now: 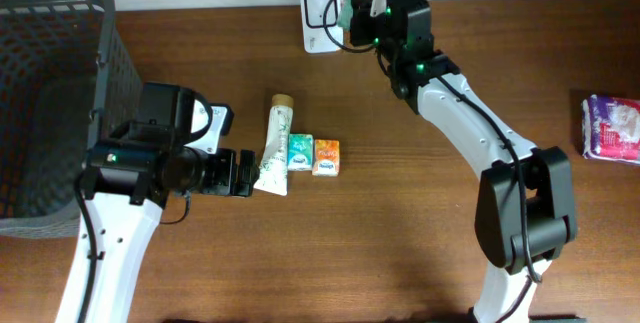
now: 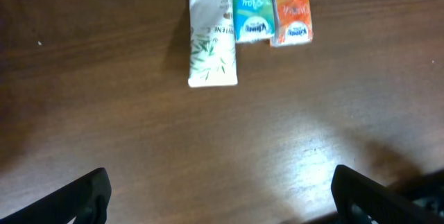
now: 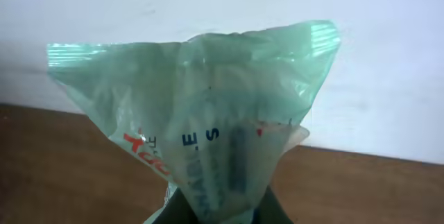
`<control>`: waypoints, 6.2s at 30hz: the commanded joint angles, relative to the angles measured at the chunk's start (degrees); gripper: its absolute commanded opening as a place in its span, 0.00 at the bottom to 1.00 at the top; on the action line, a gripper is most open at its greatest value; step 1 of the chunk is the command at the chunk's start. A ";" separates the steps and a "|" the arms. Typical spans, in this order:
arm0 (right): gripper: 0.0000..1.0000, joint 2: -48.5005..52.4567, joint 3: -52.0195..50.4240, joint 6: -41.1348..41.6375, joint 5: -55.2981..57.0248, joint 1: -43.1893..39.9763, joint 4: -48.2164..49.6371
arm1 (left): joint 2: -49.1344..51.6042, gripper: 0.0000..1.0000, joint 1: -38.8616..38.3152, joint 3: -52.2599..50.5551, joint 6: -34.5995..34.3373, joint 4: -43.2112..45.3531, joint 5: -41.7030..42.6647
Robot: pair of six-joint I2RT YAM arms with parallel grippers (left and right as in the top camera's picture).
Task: Scan the item barcode
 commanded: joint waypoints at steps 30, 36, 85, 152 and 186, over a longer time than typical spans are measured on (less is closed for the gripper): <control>0.10 14.47 35.95 0.22 10.91 -29.88 -71.45 | -0.28 0.99 -0.15 0.11 1.33 0.17 0.17; 0.50 15.21 29.44 -2.14 13.53 -41.35 -74.18 | -0.28 0.99 -0.15 0.11 1.33 0.17 0.17; 0.79 9.44 9.77 1.62 -14.23 9.05 -68.74 | -0.28 0.99 -0.15 0.11 1.33 0.17 0.17; 0.04 -0.96 -20.65 -7.30 -49.37 -7.19 -52.48 | -0.28 0.99 -0.15 0.11 1.33 0.17 0.17; 0.04 -1.20 -16.72 -9.94 -51.41 -9.70 -54.29 | -0.28 0.99 -0.15 0.11 1.33 0.17 0.17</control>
